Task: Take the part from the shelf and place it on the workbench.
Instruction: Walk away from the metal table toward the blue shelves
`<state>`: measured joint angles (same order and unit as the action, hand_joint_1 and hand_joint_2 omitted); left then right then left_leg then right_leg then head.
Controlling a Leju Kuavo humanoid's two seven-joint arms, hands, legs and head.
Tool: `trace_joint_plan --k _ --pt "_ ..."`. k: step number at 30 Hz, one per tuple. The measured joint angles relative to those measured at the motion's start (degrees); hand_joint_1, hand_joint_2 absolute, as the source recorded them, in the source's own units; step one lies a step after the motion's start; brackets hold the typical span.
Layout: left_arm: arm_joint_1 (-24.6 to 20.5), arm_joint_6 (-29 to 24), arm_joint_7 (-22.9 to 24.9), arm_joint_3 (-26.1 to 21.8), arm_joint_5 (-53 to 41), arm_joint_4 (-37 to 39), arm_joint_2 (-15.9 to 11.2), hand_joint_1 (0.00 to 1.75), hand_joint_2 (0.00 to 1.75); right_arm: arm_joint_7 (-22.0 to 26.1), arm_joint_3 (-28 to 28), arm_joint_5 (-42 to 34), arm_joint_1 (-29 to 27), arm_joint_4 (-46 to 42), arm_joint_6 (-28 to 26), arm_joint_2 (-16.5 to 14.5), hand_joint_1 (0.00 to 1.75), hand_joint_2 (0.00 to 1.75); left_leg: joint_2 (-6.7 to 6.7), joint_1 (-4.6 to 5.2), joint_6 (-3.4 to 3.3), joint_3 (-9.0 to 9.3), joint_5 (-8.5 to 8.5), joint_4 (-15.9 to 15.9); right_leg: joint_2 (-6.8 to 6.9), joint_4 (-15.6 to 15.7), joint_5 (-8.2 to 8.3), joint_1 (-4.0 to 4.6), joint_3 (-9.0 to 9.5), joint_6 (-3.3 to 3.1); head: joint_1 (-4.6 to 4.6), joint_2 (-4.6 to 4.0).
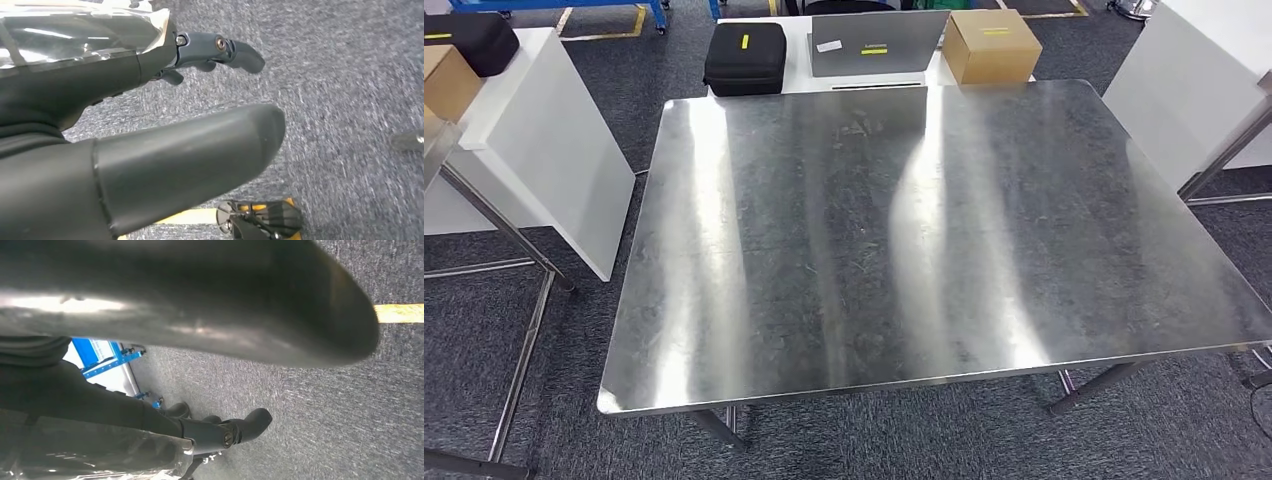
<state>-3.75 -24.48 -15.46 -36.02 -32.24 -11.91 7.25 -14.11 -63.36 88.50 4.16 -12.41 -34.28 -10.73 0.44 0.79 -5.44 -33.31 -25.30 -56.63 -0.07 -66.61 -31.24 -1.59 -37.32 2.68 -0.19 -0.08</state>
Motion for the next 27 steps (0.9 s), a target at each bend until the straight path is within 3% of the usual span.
trace_joint_plan --k 2,3,4,6,7,9,11,13,15,16,17,18,19,20,22,24,26,27 --pt "0.0 0.0 0.1 0.0 0.0 0.0 0.1 0.0 0.0 0.1 0.0 0.0 -0.2 0.0 0.0 0.1 0.0 0.0 0.71 0.08 -0.04 -0.09 -0.03 0.0 0.01 -6.6 -2.64 0.02 -3.02 0.0 0.09 -0.01" --pt "0.0 0.0 0.1 0.0 0.0 0.0 0.1 0.0 0.0 0.1 0.0 -0.1 -0.3 0.0 0.0 0.1 0.0 0.0 1.04 0.1 0.0 -0.11 -0.06 -0.1 0.03 -6.9 -2.61 0.04 -2.96 0.34 0.1 -0.01" --pt "0.0 0.0 0.1 0.0 0.0 0.0 0.2 0.0 0.0 0.1 0.0 -0.1 -0.4 0.0 0.0 0.2 0.0 0.0 1.4 0.11 0.09 -0.08 -0.1 -0.1 0.19 -4.7 -1.69 0.05 -1.53 0.8 0.12 -0.01" --pt "0.0 0.0 0.1 0.0 -0.1 0.0 0.3 0.0 0.0 0.2 0.0 -0.1 -0.5 0.0 -0.1 0.3 0.0 0.0 2.15 0.22 0.52 0.05 -0.35 -0.4 2.02 4.0 1.05 0.06 3.4 1.31 0.13 0.01" --pt "0.1 0.0 0.1 0.0 -0.1 0.0 0.4 0.0 0.0 0.3 0.0 -0.2 -0.4 0.0 -0.1 0.4 0.0 0.0 2.55 0.35 0.91 0.17 -0.62 -0.6 3.01 7.5 2.14 0.19 5.3 1.13 0.11 0.01" --pt "0.1 0.0 0.1 0.0 -0.1 0.0 0.4 0.0 0.0 0.4 0.0 -0.3 -0.2 0.0 -0.2 0.3 0.0 0.0 3.35 0.59 1.68 0.57 -1.17 -0.9 3.81 9.9 3.0 0.56 6.48 0.21 0.02 -0.01" --pt "0.1 0.0 0.1 0.0 -0.1 0.0 0.4 0.0 0.0 0.5 0.0 -0.5 -0.3 0.0 -0.3 0.3 0.0 0.0 3.98 0.38 2.29 0.89 -1.56 -1.1 2.6 10.0 3.32 0.37 6.73 -0.57 -0.04 -0.01" --pt "0.1 0.1 0.1 0.0 -0.2 0.0 0.4 0.0 0.0 0.5 0.0 -0.7 -0.3 0.0 -0.3 0.3 0.0 0.0 2.55 -0.13 3.17 0.17 -3.5 -3.3 1.57 10.1 3.69 -0.19 7.0 -1.3 -0.11 -0.01" --pt "0.2 0.2 0.1 0.0 -0.2 0.0 0.4 0.0 0.0 0.7 0.0 -0.8 -0.3 0.0 -0.3 0.3 0.0 0.0 0.33 -0.68 4.03 -2.49 -7.71 -9.9 0.52 10.1 3.96 -0.33 6.93 -1.82 -0.21 0.0" --pt "0.3 0.2 0.1 0.0 -0.2 0.0 0.4 0.0 0.0 0.7 0.0 -0.8 -0.3 0.0 -0.3 0.3 0.0 0.0 -0.15 -0.92 4.29 -4.21 -9.68 -13.9 -0.06 10.1 4.02 -0.29 6.81 -1.94 -0.23 0.0" --pt "0.4 0.1 0.1 0.0 -0.2 0.0 0.4 0.0 0.0 0.8 0.0 -0.8 -0.4 0.0 -0.3 0.3 0.0 0.0 -0.3 -1.13 4.47 -5.51 -10.7 -16.9 -0.72 10.1 4.05 -0.25 6.75 -1.98 -0.23 0.0" --pt "0.4 0.0 0.1 0.0 -0.2 0.0 0.4 0.0 0.0 0.8 0.0 -0.8 -0.4 0.0 -0.3 0.3 0.0 0.0 -0.34 -1.34 4.57 -5.95 -10.58 -18.0 -1.4 10.1 4.07 -0.24 6.75 -2.0 -0.23 0.0" --pt "0.4 -0.2 0.1 0.0 -0.2 0.0 0.5 0.0 0.0 0.8 0.0 -0.8 -0.5 0.0 -0.3 0.3 0.0 0.0 -0.41 -1.55 4.6 -5.27 -9.29 -16.7 -2.12 10.1 4.07 -0.25 6.83 -1.99 -0.23 -0.01" --pt "0.4 -0.5 0.1 0.0 -0.2 0.0 0.5 0.0 0.0 0.8 0.0 -0.8 -0.5 0.0 -0.3 0.3 0.0 0.0 -0.78 -1.75 4.55 -3.54 -7.17 -13.2 -2.85 10.1 4.07 -0.26 6.96 -1.98 -0.23 -0.01" --pt "0.4 -0.8 0.2 0.0 -0.2 0.0 0.6 0.0 0.0 0.8 0.0 -0.8 -0.4 0.0 -0.3 0.3 0.0 0.0 -2.97 -2.07 4.24 0.45 -3.7 -5.1 -4.23 10.0 4.1 -0.13 7.07 -1.77 -0.21 -0.01" --pt "0.4 -1.0 0.2 0.0 -0.2 0.0 0.6 0.0 0.0 0.8 0.0 -0.7 -0.3 0.0 -0.3 0.3 0.0 0.0 -4.21 -1.94 3.87 2.07 -2.82 -1.6 -5.32 10.1 4.24 -0.04 6.74 -1.11 -0.2 -0.01" --pt "0.3 -1.0 0.3 0.0 -0.2 0.0 0.7 0.0 0.0 0.8 0.0 -0.7 -0.4 0.0 -0.3 0.3 0.0 0.0 -3.17 -1.58 3.24 2.12 -2.59 -1.2 -6.13 10.4 4.51 0.02 6.2 -0.07 -0.18 -0.01" --pt "0.2 -1.0 0.3 0.0 -0.2 0.0 0.8 0.0 0.0 0.8 0.0 -0.7 -0.5 0.0 -0.3 0.3 0.0 0.0 -2.59 -1.5 2.72 2.29 -2.27 -0.7 -5.75 10.3 4.38 0.09 5.92 0.23 -0.12 -0.01"
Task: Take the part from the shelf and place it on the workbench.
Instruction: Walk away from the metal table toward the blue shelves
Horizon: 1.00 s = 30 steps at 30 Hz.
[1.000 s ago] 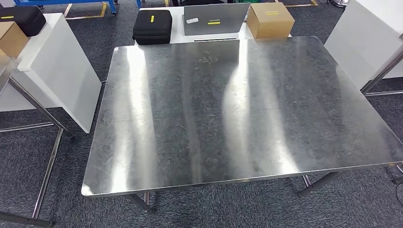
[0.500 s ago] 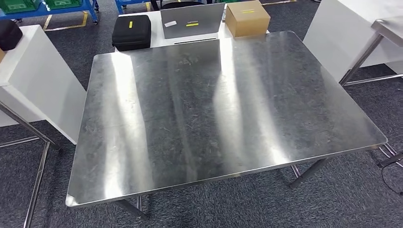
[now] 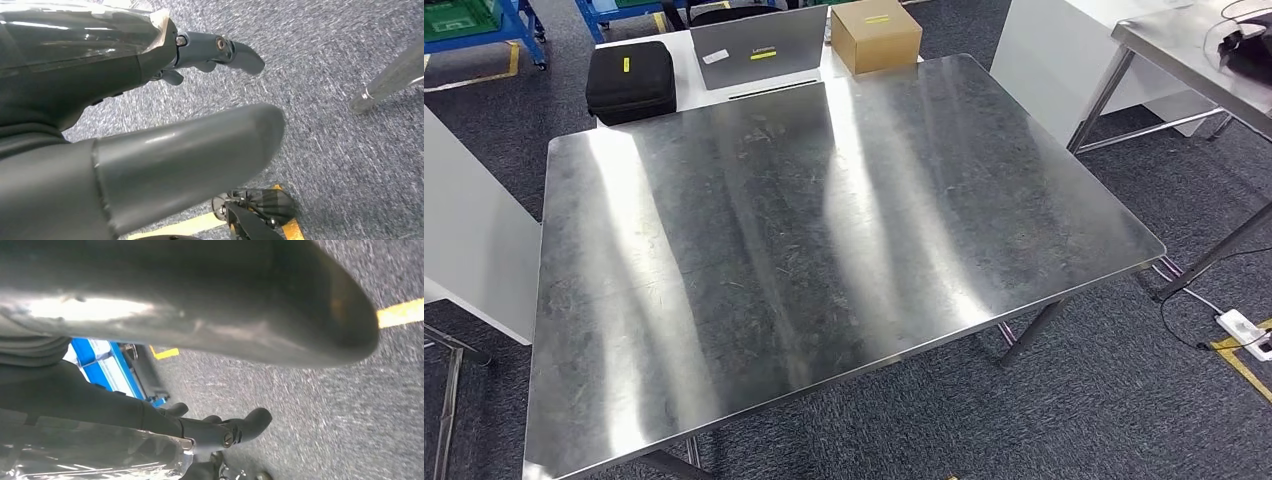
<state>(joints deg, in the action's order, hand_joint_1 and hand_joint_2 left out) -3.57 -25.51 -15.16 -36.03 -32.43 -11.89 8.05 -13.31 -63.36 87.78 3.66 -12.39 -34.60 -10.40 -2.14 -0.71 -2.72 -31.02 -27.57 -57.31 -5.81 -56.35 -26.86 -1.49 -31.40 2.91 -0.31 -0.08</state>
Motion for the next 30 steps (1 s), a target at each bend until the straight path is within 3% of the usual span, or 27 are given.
trace_joint_plan --k 1,3,5,6,7,9,11,12,14,15,17,19,21,22,24,26,27,28,30 --pt "0.0 0.0 0.0 0.0 0.0 0.0 0.1 0.0 0.0 0.0 0.0 0.0 0.0 0.0 0.0 0.0 0.0 0.0 0.66 0.04 -0.57 0.15 0.37 0.6 1.02 -1.2 -0.75 0.15 -0.74 0.03 0.11 0.01" --pt "-0.1 0.0 0.0 0.0 -0.1 0.0 0.3 0.0 0.0 0.1 0.0 0.0 0.1 0.0 0.0 0.1 0.0 0.0 2.15 0.17 -1.35 0.25 0.83 1.3 3.76 -7.3 -3.96 0.29 -3.77 -0.59 0.33 0.0" --pt "0.0 0.0 -0.1 0.0 -0.1 0.0 0.3 0.0 0.0 0.2 0.0 0.0 0.2 0.0 0.0 0.2 0.0 0.0 3.75 0.43 -1.53 0.08 0.85 1.3 4.97 -15.1 -7.11 0.25 -7.54 -0.78 0.43 0.0" --pt "0.0 0.0 -0.1 0.0 -0.1 0.0 0.3 0.0 0.0 0.2 0.0 0.0 0.1 0.0 0.0 0.2 0.0 0.0 4.51 0.53 -1.54 0.04 0.84 1.3 5.18 -16.9 -7.54 0.22 -8.23 -0.49 0.44 0.0" --pt "0.0 0.0 -0.1 0.0 -0.1 0.0 0.3 0.0 0.0 0.2 0.0 0.0 0.1 0.0 0.0 0.2 0.0 0.0 5.2 0.62 -1.53 0.04 0.83 1.3 5.38 -16.2 -7.05 0.23 -7.69 -0.04 0.45 0.0" --pt "0.0 0.0 -0.2 0.0 -0.1 0.0 0.4 0.0 0.0 0.3 0.0 0.0 -0.1 0.0 0.0 0.3 0.0 0.0 6.38 0.78 -1.43 0.15 0.76 1.2 6.69 -8.6 -4.32 0.31 -3.27 0.78 0.45 0.0" --pt "-0.1 0.0 -0.2 0.0 -0.2 0.0 0.5 0.0 0.0 0.3 0.0 0.0 0.1 0.0 0.0 0.4 0.0 0.0 7.43 1.28 -1.02 0.28 0.42 0.9 9.0 -1.3 -1.78 0.73 0.67 0.56 0.5 0.0" --pt "-0.1 0.0 -0.2 0.0 -0.2 0.0 0.5 0.0 0.0 0.3 0.0 0.0 0.2 0.0 0.0 0.5 0.0 0.0 7.92 1.53 -0.78 0.41 0.23 0.7 9.59 0.3 -1.15 0.91 1.39 0.14 0.43 -0.01" --pt "-0.2 0.0 -0.3 0.0 -0.2 0.0 0.5 0.0 0.0 0.3 0.0 0.1 0.1 0.0 0.0 0.5 0.0 0.0 8.98 1.68 -0.38 0.7 -0.03 0.6 8.83 0.7 -0.55 0.86 1.4 -0.76 0.27 0.01" --pt "-0.3 0.0 -0.3 0.0 -0.2 0.0 0.5 0.0 0.0 0.3 0.0 0.1 0.1 0.0 0.0 0.5 0.0 0.0 8.74 1.54 -0.08 0.69 -0.37 0.3 8.25 0.8 -0.39 0.56 1.48 -1.06 0.19 0.01" --pt "-0.3 0.0 -0.3 0.0 -0.2 0.0 0.5 0.0 0.0 0.3 0.0 0.2 0.1 0.0 0.0 0.4 0.0 0.0 6.14 1.03 0.67 -0.45 -2.8 -2.7 7.12 0.9 0.09 -0.14 1.6 -1.91 0.11 0.0" --pt "-0.2 0.0 -0.3 0.0 -0.2 0.0 0.5 0.0 0.0 0.3 0.0 0.2 0.2 0.0 0.0 0.4 0.0 0.0 3.05 0.48 1.35 -3.46 -7.03 -9.8 5.92 0.9 0.43 -0.22 1.33 -2.5 0.01 0.0" --pt "0.0 0.0 -0.3 0.0 -0.2 0.0 0.5 0.0 0.0 0.3 0.0 0.3 0.1 0.0 0.0 0.4 0.0 0.0 2.25 0.07 1.78 -6.07 -9.16 -15.8 4.48 0.8 0.57 -0.18 1.08 -2.59 0.01 0.0" --pt "0.0 0.0 -0.3 0.0 -0.2 0.0 0.5 0.0 0.0 0.2 0.0 0.3 0.0 0.0 0.0 0.4 0.0 0.0 2.16 -0.13 1.9 -6.08 -8.49 -16.0 3.71 0.7 0.59 -0.21 1.05 -2.54 0.01 0.01" --pt "0.0 0.0 -0.2 0.0 -0.2 0.0 0.5 0.0 0.0 0.1 0.0 0.4 0.0 0.0 0.0 0.3 0.0 0.0 1.34 -0.62 1.97 -3.14 -4.51 -10.0 2.13 0.4 0.61 -0.3 1.04 -2.46 0.01 0.01" --pt "0.1 0.0 -0.1 0.0 -0.1 0.1 0.4 0.0 0.0 0.0 0.0 0.5 0.1 0.0 0.1 0.2 0.0 0.0 -1.56 -1.04 1.86 0.12 -1.64 -2.8 0.74 0.1 0.72 -0.15 0.75 -2.09 0.02 0.01" --pt "0.1 0.0 -0.1 0.0 -0.1 0.1 0.4 0.0 0.0 0.1 0.0 0.4 0.2 0.0 0.2 0.2 0.0 0.0 -2.63 -1.05 1.75 0.83 -1.16 -1.0 0.13 0.0 0.86 -0.08 0.4 -1.72 0.02 0.01" --pt "0.1 0.0 0.0 0.0 0.0 0.1 0.4 0.0 0.0 0.2 0.0 0.2 0.2 0.1 0.4 0.1 0.0 0.0 -3.0 -0.86 1.55 0.9 -1.26 -0.6 -0.46 0.1 1.07 -0.04 0.0 -1.2 0.03 0.0" --pt "0.0 0.0 0.2 0.0 0.0 0.1 0.4 0.0 0.0 0.8 0.0 -0.5 0.1 0.1 0.9 0.1 0.0 0.0 -1.55 -0.52 0.69 0.88 -0.73 -0.1 -1.4 0.2 1.49 -0.07 -0.87 -0.13 0.07 -0.01"
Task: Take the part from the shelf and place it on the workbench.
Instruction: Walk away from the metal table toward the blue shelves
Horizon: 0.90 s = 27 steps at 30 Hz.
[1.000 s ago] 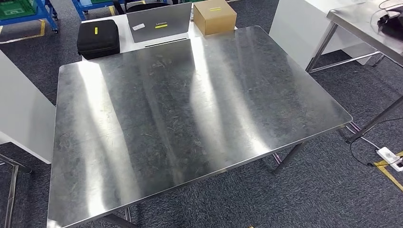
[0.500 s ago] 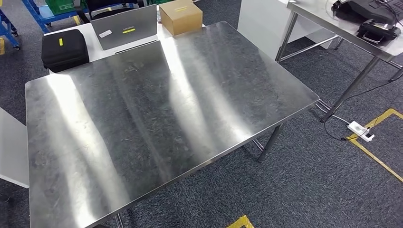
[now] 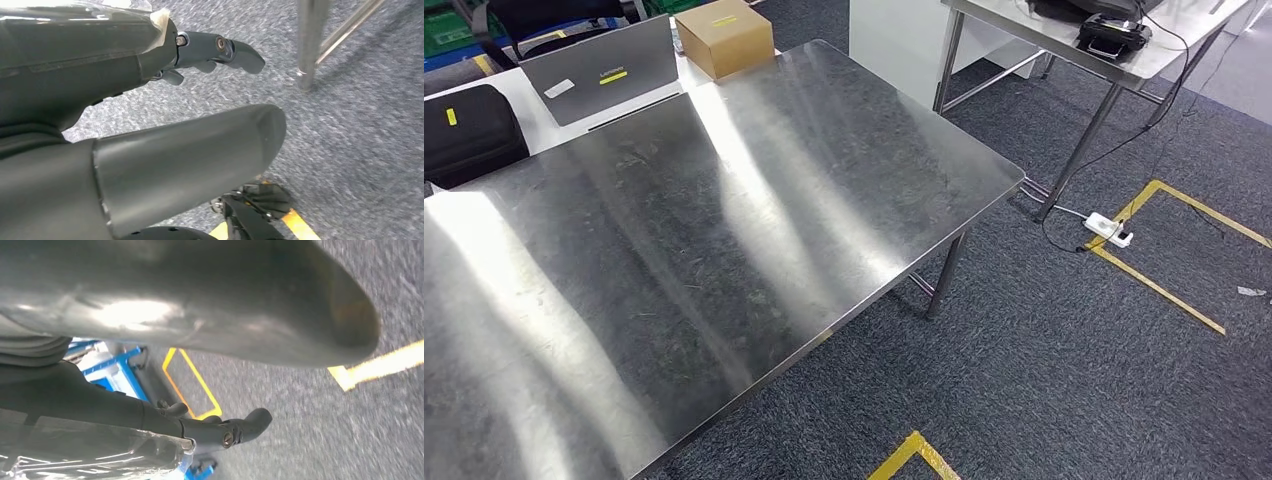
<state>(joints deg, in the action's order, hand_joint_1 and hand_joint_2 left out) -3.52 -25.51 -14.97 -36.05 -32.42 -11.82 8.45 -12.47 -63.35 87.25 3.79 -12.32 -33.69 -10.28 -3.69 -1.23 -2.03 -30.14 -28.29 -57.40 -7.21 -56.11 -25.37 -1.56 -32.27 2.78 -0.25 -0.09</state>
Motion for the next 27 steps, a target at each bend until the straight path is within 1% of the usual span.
trace_joint_plan --k 1,2,3,4,5,6,7,8,9,10,11,12,13,14,15,16,17,18,19,20,21,22,23,24,25,26,27 --pt "0.0 0.1 0.1 0.0 0.0 0.0 0.0 0.0 0.0 0.8 -0.1 -0.7 0.0 0.0 0.5 0.0 0.0 0.0 0.74 0.1 -0.58 0.13 0.4 0.6 0.74 -0.5 -0.24 0.07 -0.53 0.26 0.08 0.01" --pt "-0.1 0.3 0.2 0.0 0.0 0.0 0.1 0.0 0.0 1.8 -0.2 -1.6 0.0 0.0 1.1 0.0 0.0 0.0 1.63 0.12 -1.12 0.25 0.81 1.2 2.1 -2.0 -1.13 0.22 -1.51 0.19 0.23 0.01" --pt "-0.1 0.5 0.4 0.0 0.0 0.0 0.1 0.0 0.0 3.2 -0.4 -2.6 0.2 0.0 1.8 0.0 0.0 0.0 2.55 0.16 -1.51 0.33 1.13 1.6 3.81 -4.8 -2.61 0.34 -2.83 -0.11 0.42 0.01" --pt "-0.1 0.8 0.7 0.0 0.1 0.0 0.2 0.0 0.0 4.7 -0.8 -3.6 0.3 0.0 2.6 0.0 0.0 0.0 3.47 0.42 -1.7 0.31 1.22 1.7 5.41 -8.4 -4.44 0.38 -4.61 -0.5 0.54 0.01" --pt "0.0 1.1 0.9 -0.1 0.1 0.0 0.2 0.0 0.0 6.0 -1.2 -4.5 0.4 0.0 3.3 0.0 0.0 0.0 4.42 0.58 -1.79 0.23 1.24 1.7 6.12 -12.1 -6.05 0.39 -6.28 -0.7 0.65 0.01" --pt "0.1 1.5 1.3 -0.1 0.1 0.1 0.1 0.0 0.0 7.3 -1.6 -5.3 0.5 0.0 4.2 0.0 0.0 0.0 5.25 0.75 -1.82 0.16 1.22 1.7 6.39 -14.7 -7.0 0.35 -7.26 -0.64 0.67 0.01" --pt "0.1 2.0 2.0 -0.1 0.1 0.1 0.2 0.0 0.0 8.8 -2.0 -6.2 0.4 0.0 5.3 0.0 0.0 0.0 6.01 0.87 -1.83 0.09 1.21 1.7 6.53 -15.3 -7.13 0.32 -7.17 -0.35 0.67 0.01" --pt "0.1 2.9 3.0 -0.2 0.0 0.1 0.2 0.0 0.0 10.3 -2.5 -7.0 0.4 0.0 6.6 0.0 0.0 0.0 6.61 0.94 -1.82 0.02 1.19 1.6 6.75 -13.6 -6.47 0.3 -5.81 0.1 0.68 0.01" --pt "0.1 4.0 4.2 -0.2 -0.1 0.2 0.2 0.0 0.0 11.7 -3.0 -7.7 0.4 0.0 7.8 0.1 0.0 0.0 7.11 0.99 -1.75 -0.03 1.16 1.4 7.23 -9.9 -5.32 0.26 -3.35 0.54 0.68 0.01" --pt "0.0 5.2 5.4 -0.2 -0.2 0.2 0.2 0.0 0.0 12.9 -3.4 -8.2 0.5 0.1 8.9 0.1 0.0 0.0 7.54 1.06 -1.62 -0.05 1.09 1.2 8.06 -5.8 -4.18 0.27 -0.73 0.74 0.68 0.02" --pt "0.0 6.5 6.4 -0.2 -0.4 0.3 0.2 0.0 0.0 13.6 -3.7 -8.5 0.5 0.1 9.6 0.2 0.0 0.0 7.86 1.2 -1.4 -0.07 0.94 1.0 8.81 -2.3 -3.18 0.45 1.28 0.71 0.68 0.01" --pt "-0.1 7.7 7.2 -0.2 -0.5 0.3 0.2 0.0 0.0 14.0 -4.0 -8.7 0.6 0.1 10.2 0.2 0.0 0.0 8.1 1.32 -1.11 -0.02 0.8 0.8 9.3 -0.3 -2.57 0.62 2.41 0.4 0.62 0.01" --pt "-0.1 8.8 7.9 -0.2 -0.5 0.3 0.2 0.0 0.0 14.2 -4.3 -9.0 0.7 0.1 10.7 0.2 0.0 0.0 8.31 1.41 -0.8 0.06 0.71 0.7 9.49 0.3 -2.33 0.83 2.59 -0.07 0.59 0.01" --pt "-0.2 9.8 8.5 -0.2 -0.5 0.3 0.2 0.0 0.0 14.4 -4.6 -9.3 0.6 0.1 11.1 0.3 0.0 0.0 8.49 1.42 -0.46 0.16 0.67 0.7 9.24 0.4 -2.13 1.03 2.43 -0.48 0.55 0.01" --pt "-0.3 10.9 9.2 -0.1 -0.6 0.3 0.2 0.0 0.0 14.5 -4.9 -9.5 0.6 0.1 11.5 0.4 0.0 0.0 8.44 1.26 -0.1 0.17 0.62 0.6 8.92 0.4 -1.98 0.74 2.5 -1.0 0.51 0.01" --pt "-0.3 12.0 10.1 -0.1 -0.7 0.3 0.2 0.0 0.0 14.6 -5.1 -9.6 0.6 0.1 11.8 0.4 0.0 0.0 7.89 1.08 0.29 0.02 0.19 0.2 8.65 0.5 -1.81 0.5 2.6 -1.39 0.49 0.0" --pt "-0.4 13.2 11.0 -0.1 -0.9 0.4 0.2 0.0 0.0 14.6 -5.3 -9.8 0.6 0.1 12.1 0.4 0.0 0.0 6.92 0.89 0.64 -0.53 -0.9 -1.1 8.37 0.6 -1.58 0.24 2.71 -1.81 0.4 0.01" --pt "-0.3 14.2 12.0 -0.1 -1.1 0.4 0.2 0.0 0.0 14.6 -5.5 -9.9 0.7 0.1 12.4 0.4 0.0 0.0 5.76 0.69 0.95 -1.57 -2.65 -3.6 8.08 0.7 -1.36 -0.01 2.79 -2.19 0.34 0.01" --pt "-0.2 15.1 12.8 -0.1 -1.3 0.4 0.2 0.0 0.0 14.7 -5.7 -10.1 0.7 0.1 12.6 0.4 0.0 0.0 4.71 0.59 1.19 -3.13 -4.82 -7.2 7.76 0.6 -1.24 0.12 2.65 -2.41 0.27 0.01" --pt "-0.2 15.7 13.4 -0.1 -1.5 0.4 0.2 0.0 0.0 14.7 -5.8 -10.2 0.7 0.1 12.9 0.5 0.0 0.0 4.13 0.5 1.36 -4.9 -6.79 -11.2 7.42 0.6 -1.15 0.23 2.51 -2.61 0.24 0.01" --pt "0.0 16.3 13.7 0.0 -1.7 0.5 0.2 0.0 0.0 14.7 -5.9 -10.3 0.7 0.1 13.2 0.5 0.0 0.0 3.9 0.46 1.48 -6.36 -7.9 -14.3 7.01 0.6 -1.11 0.34 2.41 -2.67 0.25 0.01" --pt "0.0 16.7 14.0 0.0 -1.8 0.5 0.2 0.0 0.0 14.7 -6.1 -10.5 0.7 0.1 13.5 0.5 0.0 0.0 3.82 0.42 1.53 -7.08 -7.91 -15.8 6.57 0.5 -1.1 0.41 2.36 -2.69 0.25 0.01" --pt "0.1 17.0 14.1 0.0 -1.9 0.5 0.2 0.0 0.0 14.7 -6.2 -10.7 0.7 0.1 13.7 0.5 0.0 0.0 3.77 0.37 1.51 -6.73 -6.71 -15.0 6.11 0.4 -1.1 0.45 2.36 -2.68 0.25 0.01" --pt "0.1 17.1 14.2 0.1 -2.1 0.5 0.2 0.0 0.0 14.7 -6.4 -10.8 0.7 0.1 14.0 0.5 0.0 0.0 3.6 0.3 1.38 -5.34 -4.6 -11.9 5.6 0.3 -1.11 0.46 2.4 -2.67 0.25 0.0" --pt "0.1 17.1 14.3 0.1 -2.2 0.5 0.2 0.0 0.0 14.7 -6.6 -11.0 0.8 0.1 14.1 0.5 0.0 0.0 3.05 0.22 1.13 -3.49 -2.43 -7.8 5.09 0.2 -1.11 0.46 2.39 -2.65 0.26 0.0" --pt "0.1 17.1 14.3 0.2 -2.3 0.5 0.2 0.0 0.0 14.7 -6.7 -11.1 0.9 0.1 14.3 0.4 0.0 0.0 2.37 0.21 0.85 -1.82 -0.81 -4.1 4.64 0.1 -1.11 0.64 2.32 -2.58 0.27 0.01" --pt "0.1 17.1 14.3 0.2 -2.4 0.5 0.1 0.0 0.0 14.7 -6.8 -11.2 1.0 0.1 14.6 0.4 0.0 0.0 1.88 0.28 0.57 -0.7 0.13 -1.5 4.26 0.0 -1.06 0.72 2.14 -2.38 0.27 0.01"
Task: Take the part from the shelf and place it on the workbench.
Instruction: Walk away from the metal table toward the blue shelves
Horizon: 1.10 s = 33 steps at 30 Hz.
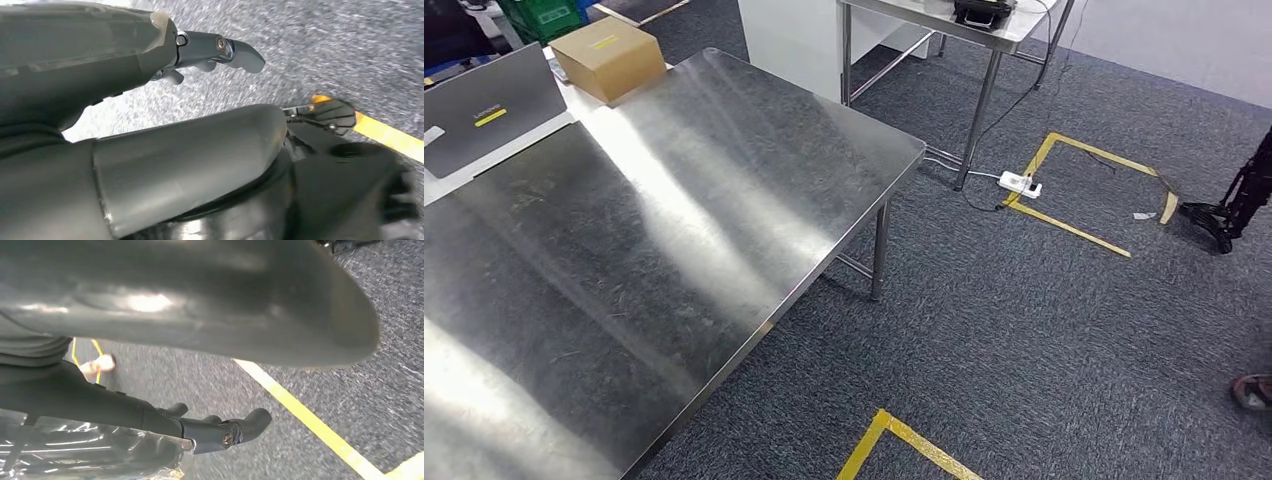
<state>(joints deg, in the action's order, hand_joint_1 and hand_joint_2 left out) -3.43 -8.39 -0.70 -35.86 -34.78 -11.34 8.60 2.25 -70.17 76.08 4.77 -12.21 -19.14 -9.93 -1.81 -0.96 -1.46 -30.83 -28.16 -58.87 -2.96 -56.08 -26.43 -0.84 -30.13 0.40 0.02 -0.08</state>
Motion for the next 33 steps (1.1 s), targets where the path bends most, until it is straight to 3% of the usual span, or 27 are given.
trace_joint_plan --k 3,5,6,8,10,11,12,14,16,18,20,22,24,25,26,27,30,32,33 --pt "-0.1 0.0 -0.1 0.1 -0.2 0.0 -0.1 0.0 0.0 0.0 -0.3 -0.1 0.1 0.0 0.5 -0.1 0.0 0.0 0.15 0.41 -0.89 0.37 0.41 1.6 -0.79 0.2 0.43 0.13 -0.65 1.01 0.0 0.0" --pt "-0.2 0.0 -0.2 0.1 -0.4 0.0 0.0 0.0 0.0 0.0 -0.4 -0.2 0.1 0.0 0.8 -0.1 0.0 0.0 0.93 0.31 -1.75 0.65 1.2 2.7 0.06 -1.0 -0.19 0.25 -1.58 1.42 0.08 0.01" --pt "-0.2 0.0 -0.3 0.1 -0.5 0.0 0.0 0.0 0.0 0.0 -0.4 -0.3 0.1 0.1 0.9 -0.1 0.0 0.0 1.4 0.21 -2.09 0.78 1.57 3.2 0.79 -3.2 -1.33 0.32 -2.76 1.39 0.18 0.01" --pt "-0.2 0.0 -0.4 0.1 -0.5 0.0 0.1 0.0 0.0 0.0 -0.5 -0.4 0.2 0.1 1.0 -0.1 0.0 0.0 2.34 0.23 -2.37 0.72 1.8 3.5 1.96 -10.5 -4.7 0.08 -6.33 1.14 0.38 0.0" --pt "-0.2 0.1 -0.5 0.1 -0.6 0.0 0.2 0.0 0.0 0.0 -0.7 -0.5 0.2 0.1 1.0 0.0 0.0 0.0 3.29 0.3 -2.37 0.61 1.81 3.4 2.21 -16.1 -6.53 -0.21 -8.83 1.61 0.47 -0.01" --pt "-0.2 0.1 -0.6 0.1 -0.6 0.0 0.2 0.0 0.0 0.0 -0.7 -0.5 0.1 0.1 1.0 0.0 0.0 0.0 3.69 0.31 -2.33 0.59 1.8 3.4 2.35 -15.8 -6.14 -0.39 -8.47 2.17 0.49 -0.01" --pt "-0.2 0.1 -0.6 0.1 -0.6 0.0 0.2 0.0 0.0 0.0 -0.8 -0.5 0.0 0.1 1.0 0.1 0.0 0.0 4.06 0.27 -2.23 0.59 1.75 3.2 2.66 -13.2 -4.97 -0.64 -6.88 2.83 0.5 0.0" --pt "-0.2 0.1 -0.8 0.1 -0.7 0.0 0.3 0.0 0.0 0.0 -0.8 -0.5 0.1 0.1 1.0 0.2 0.0 0.0 4.68 0.37 -1.69 0.52 1.41 2.6 4.04 -5.0 -2.23 -0.97 -2.31 3.79 0.54 0.0" --pt "-0.3 0.1 -0.9 0.1 -0.7 0.0 0.3 0.0 0.0 0.0 -0.8 -0.5 0.3 0.1 1.0 0.2 0.0 0.0 5.17 0.66 -0.88 0.5 0.91 2.1 4.78 -0.6 -0.98 -0.79 -0.11 3.3 0.45 -0.01" --pt "-0.3 0.1 -1.0 0.1 -0.8 0.0 0.3 0.0 0.0 0.0 -0.8 -0.5 0.3 0.1 1.0 0.2 0.0 0.0 5.59 0.65 -0.31 0.65 0.72 1.9 4.24 -0.3 -0.81 -0.53 -0.24 2.21 0.31 0.01" --pt "-0.4 0.1 -1.1 0.1 -0.8 0.0 0.3 0.0 0.0 0.0 -0.8 -0.5 0.2 0.1 1.0 0.2 0.0 0.0 4.91 0.17 0.22 0.27 -0.24 0.9 3.72 -0.2 -0.52 -0.79 -0.12 1.41 0.27 0.01" --pt "-0.3 0.1 -1.3 0.1 -0.8 0.0 0.3 0.0 0.0 0.0 -0.8 -0.5 0.2 0.1 1.0 0.1 0.0 0.0 3.15 -0.15 0.64 -2.0 -3.81 -4.3 3.18 -0.2 -0.13 -0.89 -0.13 0.67 0.22 0.0" --pt "-0.2 0.1 -1.4 0.1 -0.8 0.0 0.3 0.0 0.0 0.0 -0.8 -0.4 0.2 0.1 1.0 0.1 0.0 0.0 2.13 -0.16 0.71 -5.51 -7.66 -12.1 2.55 -0.2 0.08 -0.52 -0.45 0.26 0.2 0.0" --pt "-0.2 0.0 -1.5 0.1 -0.7 0.0 0.3 0.0 0.0 -0.1 -0.8 -0.4 0.1 0.1 1.0 0.1 0.0 0.0 2.0 -0.17 0.65 -6.71 -8.29 -14.6 2.18 -0.3 0.14 -0.35 -0.55 0.17 0.2 0.0" --pt "-0.1 0.0 -1.5 0.1 -0.7 0.0 0.3 0.0 0.0 -0.1 -0.8 -0.3 0.1 0.1 1.0 0.1 0.0 0.0 1.94 -0.17 0.5 -6.97 -7.71 -15.0 1.72 -0.3 0.16 -0.22 -0.57 0.13 0.2 -0.01" --pt "-0.1 0.0 -1.5 0.1 -0.7 0.0 0.3 0.0 0.0 -0.1 -0.8 -0.2 0.1 0.1 1.0 0.1 0.0 0.0 1.81 -0.16 0.25 -6.15 -6.08 -13.1 1.22 -0.3 0.19 -0.12 -0.53 0.09 0.2 -0.01" --pt "0.0 -0.2 -1.6 0.1 -0.7 0.0 0.2 0.0 0.0 -0.2 -0.8 -0.2 0.2 0.1 1.0 -0.2 0.0 0.0 -0.57 -0.01 -0.99 -1.06 -0.46 -2.0 -0.15 -0.3 0.23 0.18 -0.47 0.18 0.23 0.0" --pt "0.0 -0.3 -1.8 0.1 -0.7 0.0 0.2 0.0 0.0 -0.2 -0.8 -0.2 0.3 0.2 1.0 -0.4 0.0 0.0 -1.51 0.31 -1.42 0.09 0.28 0.8 -0.78 -0.4 0.43 0.21 -0.85 0.53 0.24 0.01" --pt "0.0 -0.3 -1.9 0.1 -0.7 0.0 0.2 0.0 0.0 -0.2 -0.8 -0.2 0.4 0.2 1.0 -0.4 0.0 0.0 -1.08 0.48 -1.51 0.09 0.37 1.1 -1.14 -0.3 0.6 0.21 -1.06 0.83 0.23 0.01"
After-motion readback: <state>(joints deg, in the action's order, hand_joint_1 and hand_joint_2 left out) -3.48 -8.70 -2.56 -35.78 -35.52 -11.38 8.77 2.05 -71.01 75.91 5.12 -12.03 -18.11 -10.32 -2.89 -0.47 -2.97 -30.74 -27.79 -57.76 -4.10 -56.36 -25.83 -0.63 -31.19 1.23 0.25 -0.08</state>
